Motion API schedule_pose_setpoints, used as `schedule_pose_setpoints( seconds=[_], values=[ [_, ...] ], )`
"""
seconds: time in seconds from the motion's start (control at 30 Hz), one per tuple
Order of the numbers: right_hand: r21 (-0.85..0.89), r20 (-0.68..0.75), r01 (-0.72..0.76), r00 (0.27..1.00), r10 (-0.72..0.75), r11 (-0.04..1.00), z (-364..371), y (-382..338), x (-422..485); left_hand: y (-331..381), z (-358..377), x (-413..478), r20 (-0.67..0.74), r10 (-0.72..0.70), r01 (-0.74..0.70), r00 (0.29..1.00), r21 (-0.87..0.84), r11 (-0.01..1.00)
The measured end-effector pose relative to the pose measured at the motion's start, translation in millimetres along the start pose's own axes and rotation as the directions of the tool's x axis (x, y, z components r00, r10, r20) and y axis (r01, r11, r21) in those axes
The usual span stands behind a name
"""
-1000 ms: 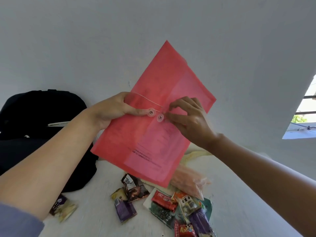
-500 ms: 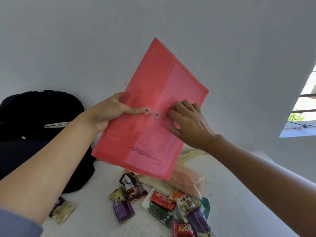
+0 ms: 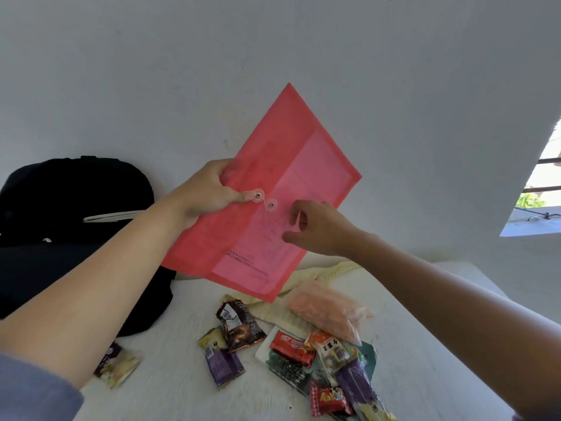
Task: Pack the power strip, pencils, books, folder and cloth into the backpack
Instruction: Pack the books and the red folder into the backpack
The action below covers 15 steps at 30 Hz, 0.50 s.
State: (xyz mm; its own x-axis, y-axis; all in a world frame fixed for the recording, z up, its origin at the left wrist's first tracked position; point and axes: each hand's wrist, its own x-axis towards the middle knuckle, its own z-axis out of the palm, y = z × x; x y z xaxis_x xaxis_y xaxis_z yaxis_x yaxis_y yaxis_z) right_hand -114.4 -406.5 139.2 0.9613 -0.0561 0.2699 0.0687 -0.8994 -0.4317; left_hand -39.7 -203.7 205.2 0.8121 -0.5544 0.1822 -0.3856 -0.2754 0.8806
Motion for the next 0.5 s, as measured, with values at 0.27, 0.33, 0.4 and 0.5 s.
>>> schedule_pose_setpoints(
  seconds=[0.27, 0.33, 0.4, 0.5],
  values=[
    [0.222, -0.269, 0.113, 0.962, -0.051, 0.969, 24.5, -15.1, 6.3, 9.5, 16.3, 1.4, -0.020, 0.079, -0.077, 0.997, 0.084, 0.993],
    [0.311, -0.275, 0.169, 0.958, -0.082, 0.935, 25.4, -17.0, 2.9, 10.5, 18.8, 0.9, -0.033, 0.104, -0.100, 0.994, 0.117, 0.988],
    [0.384, -0.282, 0.170, 0.958, -0.060, 0.907, 26.5, -21.4, -0.6, 11.3, 19.9, -0.3, -0.033, 0.129, -0.123, 0.991, 0.151, 0.981],
    [0.476, -0.278, 0.109, 0.960, 0.032, 0.872, 23.3, -21.7, 0.0, 12.9, 16.1, -2.0, -0.024, 0.155, -0.149, 0.988, 0.182, 0.972]
  ],
)
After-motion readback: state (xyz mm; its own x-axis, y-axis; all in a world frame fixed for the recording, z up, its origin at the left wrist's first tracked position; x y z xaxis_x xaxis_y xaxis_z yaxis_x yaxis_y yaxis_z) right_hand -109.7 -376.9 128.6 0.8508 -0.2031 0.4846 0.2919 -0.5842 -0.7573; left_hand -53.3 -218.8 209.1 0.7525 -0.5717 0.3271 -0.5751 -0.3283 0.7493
